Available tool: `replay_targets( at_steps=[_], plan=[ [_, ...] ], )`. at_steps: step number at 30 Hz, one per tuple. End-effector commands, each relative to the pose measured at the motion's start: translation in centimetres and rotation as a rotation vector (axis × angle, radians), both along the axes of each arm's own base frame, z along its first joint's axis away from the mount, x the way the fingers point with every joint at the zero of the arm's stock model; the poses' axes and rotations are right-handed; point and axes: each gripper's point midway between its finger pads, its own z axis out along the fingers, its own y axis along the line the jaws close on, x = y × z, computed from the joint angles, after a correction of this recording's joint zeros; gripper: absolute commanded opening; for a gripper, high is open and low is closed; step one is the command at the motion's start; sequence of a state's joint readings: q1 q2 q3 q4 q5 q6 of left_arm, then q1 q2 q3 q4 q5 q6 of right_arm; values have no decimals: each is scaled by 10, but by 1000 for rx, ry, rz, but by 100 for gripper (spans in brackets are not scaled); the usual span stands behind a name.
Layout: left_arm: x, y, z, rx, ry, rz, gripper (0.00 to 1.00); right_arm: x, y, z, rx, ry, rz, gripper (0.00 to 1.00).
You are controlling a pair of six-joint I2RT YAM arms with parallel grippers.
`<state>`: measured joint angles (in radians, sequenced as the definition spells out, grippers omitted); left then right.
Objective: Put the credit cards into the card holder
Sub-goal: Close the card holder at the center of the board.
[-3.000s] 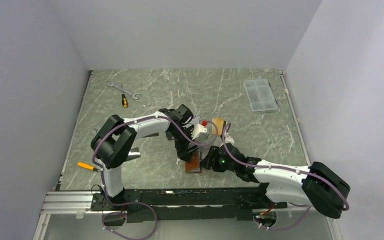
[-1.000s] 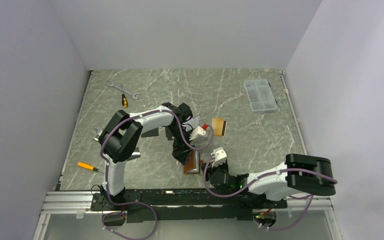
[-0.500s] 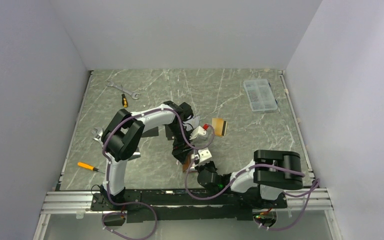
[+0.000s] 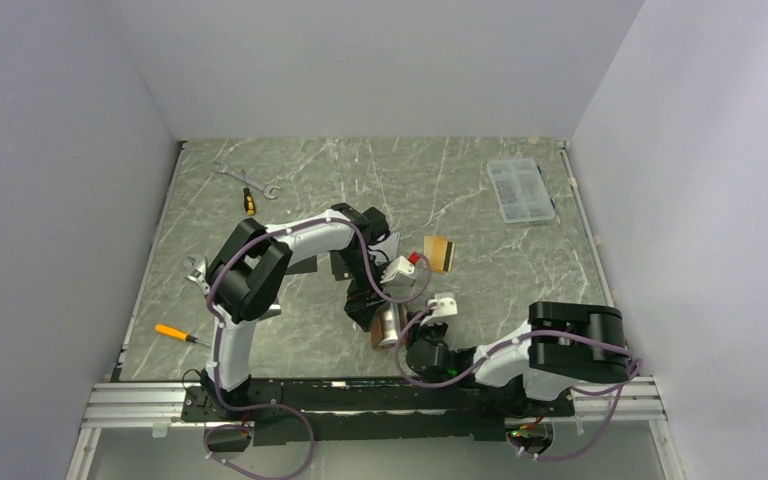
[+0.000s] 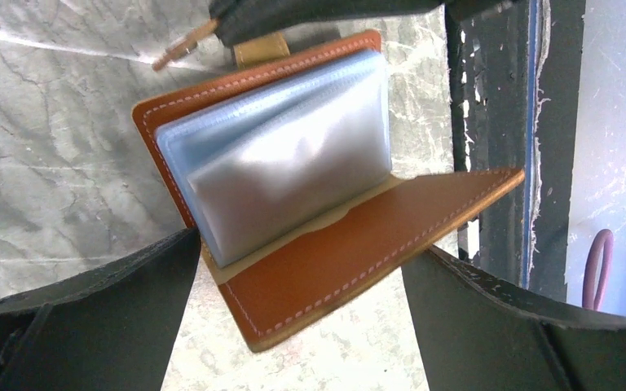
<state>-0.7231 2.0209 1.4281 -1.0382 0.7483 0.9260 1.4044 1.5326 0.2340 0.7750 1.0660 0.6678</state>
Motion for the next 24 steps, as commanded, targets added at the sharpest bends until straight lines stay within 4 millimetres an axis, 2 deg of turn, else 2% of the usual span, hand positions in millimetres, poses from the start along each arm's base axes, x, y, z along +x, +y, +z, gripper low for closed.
replay_targets(
  at_steps=[1,5,8,13,19,21,24],
  plan=[
    [-5,-6,2,-11,24,-8,99,-3,-23,-13,232,109,-136,0],
    [6,-10,-1,25,2,40,99,-10,-28,-24,286,183,-135,0],
    [21,-18,-5,54,-50,103,99,-14,-34,-25,332,213,-131,8],
    [46,-31,-14,124,-103,215,99,-17,-43,-13,436,226,-130,21],
    [55,-42,-31,226,-181,217,99,-21,-45,-5,505,250,-109,30],
    [56,-45,-37,261,-228,211,99,-23,-51,-7,513,256,-101,34],
    [54,-41,-51,333,-303,188,99,-25,-55,1,555,262,-96,37]
  ],
)
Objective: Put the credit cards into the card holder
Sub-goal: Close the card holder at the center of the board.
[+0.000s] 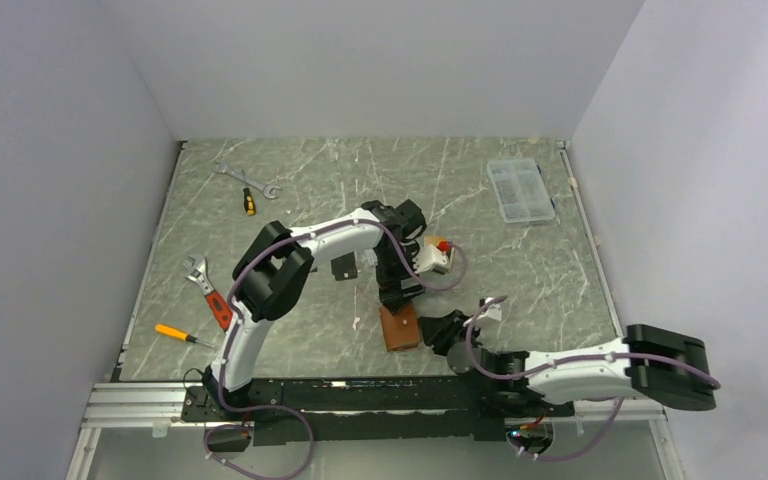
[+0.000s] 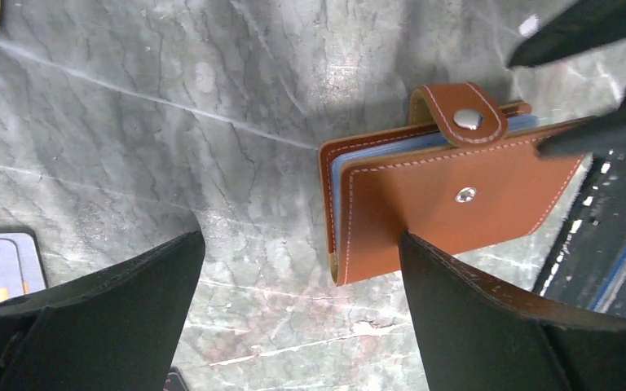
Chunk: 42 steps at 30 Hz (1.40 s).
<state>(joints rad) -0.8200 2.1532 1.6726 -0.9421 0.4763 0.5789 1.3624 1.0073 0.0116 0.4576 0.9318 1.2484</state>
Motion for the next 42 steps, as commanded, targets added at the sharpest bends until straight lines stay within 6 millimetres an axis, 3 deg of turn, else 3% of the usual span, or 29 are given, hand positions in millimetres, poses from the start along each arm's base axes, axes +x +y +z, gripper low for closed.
replay_targets(
  at_steps=[1,8,13,14,17,21,24,26,30,33,35,39,42],
  plan=[
    [3,11,-46,189,-129,-18,99,-4,-19,-5,28,25,-17,37],
    [6,25,-52,234,-256,-10,96,-9,-23,21,118,-32,37,41],
    [17,26,-30,201,-323,28,99,-15,-14,27,86,-30,109,38],
    [21,27,-22,196,-338,46,99,-16,-14,26,51,-22,118,37],
    [38,31,6,168,-376,106,99,-17,1,48,14,-53,168,25],
    [66,44,58,115,-487,188,99,-16,13,55,-42,-60,208,14],
    [83,59,99,96,-566,270,99,-14,18,53,-73,-52,228,10],
    [81,69,127,51,-573,294,99,-12,21,57,-72,-55,232,10],
    [66,72,188,-207,-518,401,99,-2,27,66,-65,-48,268,14],
    [76,81,228,-259,-596,529,100,8,31,71,-84,-22,299,29],
    [75,86,239,-216,-685,484,99,14,36,72,-117,0,330,37],
    [79,99,249,-212,-891,414,99,26,46,74,-220,57,394,44],
    [81,118,256,-238,-946,441,73,31,49,68,-284,117,425,45]
  ],
)
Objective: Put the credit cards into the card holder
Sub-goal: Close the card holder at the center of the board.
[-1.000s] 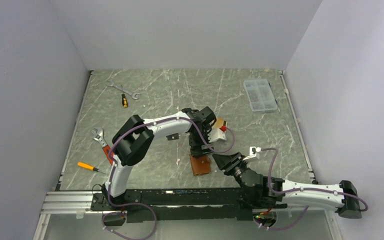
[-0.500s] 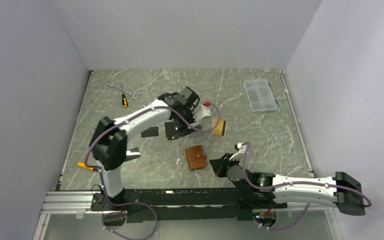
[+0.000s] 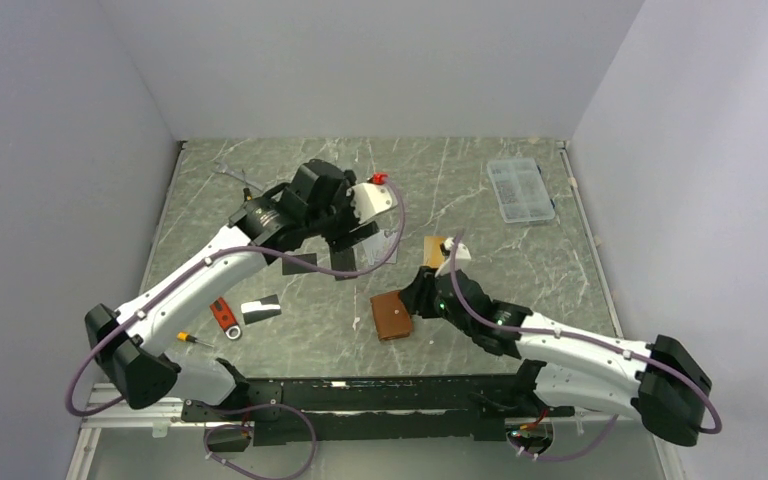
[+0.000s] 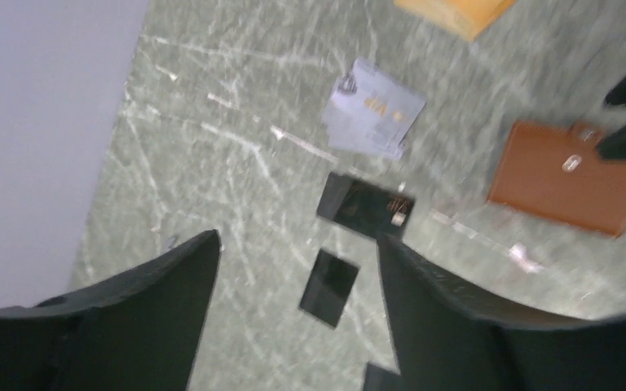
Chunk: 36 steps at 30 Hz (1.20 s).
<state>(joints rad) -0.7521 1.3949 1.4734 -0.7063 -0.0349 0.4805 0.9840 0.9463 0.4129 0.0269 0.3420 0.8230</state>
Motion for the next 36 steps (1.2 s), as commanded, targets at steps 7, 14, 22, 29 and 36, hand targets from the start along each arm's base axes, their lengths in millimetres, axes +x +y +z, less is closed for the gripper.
replay_targets(
  at_steps=[7,14,22,29,36],
  plan=[
    [-31,44,-98,237,403,-138,11,2,9,-2,-88,88,126,46],
    [-54,39,-119,456,33,-281,18,5,5,-10,-118,148,142,48],
    [-88,11,-150,459,-100,-593,5,8,8,-23,-152,218,160,50],
    [-145,-17,-167,431,-433,-1094,15,12,8,-29,-222,266,182,51],
    [-152,-37,-201,484,-686,-1281,17,16,3,-33,-256,297,195,49]
  ],
)
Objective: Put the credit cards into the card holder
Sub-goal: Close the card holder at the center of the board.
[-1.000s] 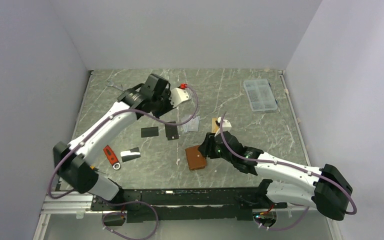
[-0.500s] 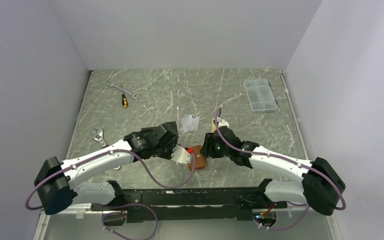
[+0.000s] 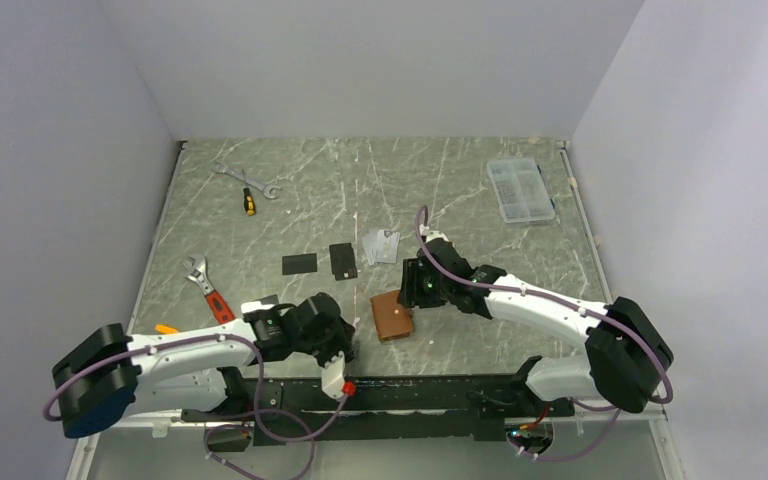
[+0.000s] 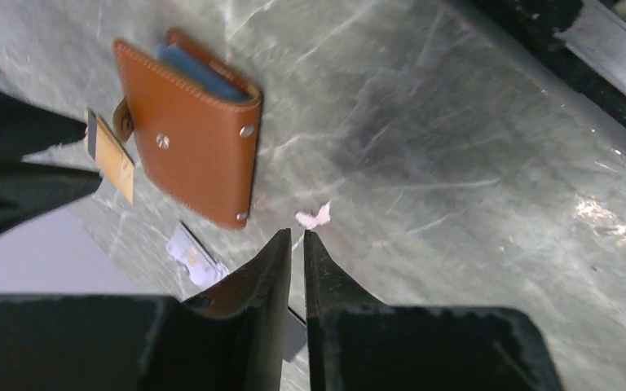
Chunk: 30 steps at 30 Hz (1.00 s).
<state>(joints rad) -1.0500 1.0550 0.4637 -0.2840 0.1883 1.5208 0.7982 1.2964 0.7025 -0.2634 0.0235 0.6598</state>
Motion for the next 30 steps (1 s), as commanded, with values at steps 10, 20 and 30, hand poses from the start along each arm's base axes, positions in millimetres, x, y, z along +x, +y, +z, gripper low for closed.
replay_targets(
  at_steps=[10,20,30],
  plan=[
    [34,-85,2,-145,-303,-190,22,-5,0,-4,46,65,61,46],
    [28,-85,9,-170,-301,-211,38,0,-15,-14,41,80,42,44],
    [33,-89,-5,-59,-243,-206,51,4,-16,-15,37,80,41,39]
  ],
)
